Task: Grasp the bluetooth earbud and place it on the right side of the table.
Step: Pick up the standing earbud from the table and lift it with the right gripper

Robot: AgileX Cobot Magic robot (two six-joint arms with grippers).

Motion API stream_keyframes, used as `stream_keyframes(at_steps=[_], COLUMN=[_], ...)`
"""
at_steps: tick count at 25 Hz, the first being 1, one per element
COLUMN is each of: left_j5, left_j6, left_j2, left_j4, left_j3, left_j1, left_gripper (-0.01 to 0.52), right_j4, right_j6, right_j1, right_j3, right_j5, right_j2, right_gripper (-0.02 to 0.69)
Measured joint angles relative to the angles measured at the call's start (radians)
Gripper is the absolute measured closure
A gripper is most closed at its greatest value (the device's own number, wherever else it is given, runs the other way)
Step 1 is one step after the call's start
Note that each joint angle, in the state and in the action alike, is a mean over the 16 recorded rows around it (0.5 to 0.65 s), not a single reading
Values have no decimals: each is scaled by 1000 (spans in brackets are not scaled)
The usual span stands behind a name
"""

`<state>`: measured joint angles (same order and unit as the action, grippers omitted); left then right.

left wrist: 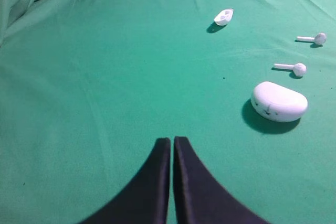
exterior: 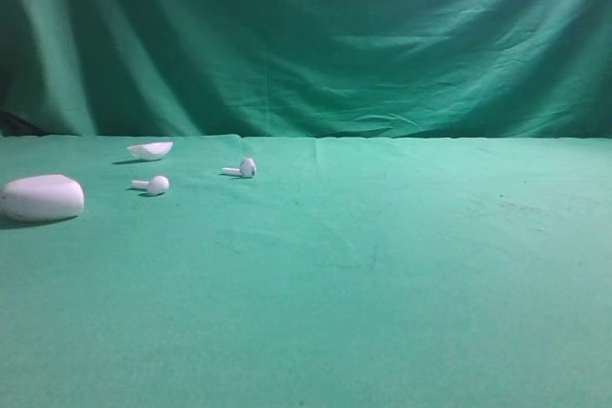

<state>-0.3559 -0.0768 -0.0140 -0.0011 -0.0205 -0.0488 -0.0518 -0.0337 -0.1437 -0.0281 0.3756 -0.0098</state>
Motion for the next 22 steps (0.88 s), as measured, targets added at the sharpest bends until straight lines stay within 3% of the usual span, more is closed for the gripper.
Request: stream_keyframes(at_steps=[17, 22], left_j5=[0, 0], left_j6=[0, 0], left_j2=[0, 0], left_j4=[0, 0], left_j3=[0, 0], left_j1=[0, 0], left_gripper=[514, 514], right_j4=[2, 23], right_j6=[0, -3], right_j1=[0, 0], right_j3=[0, -1], right_j5=[-8, -125], right_j2=[0, 0], right_gripper=[599, 599])
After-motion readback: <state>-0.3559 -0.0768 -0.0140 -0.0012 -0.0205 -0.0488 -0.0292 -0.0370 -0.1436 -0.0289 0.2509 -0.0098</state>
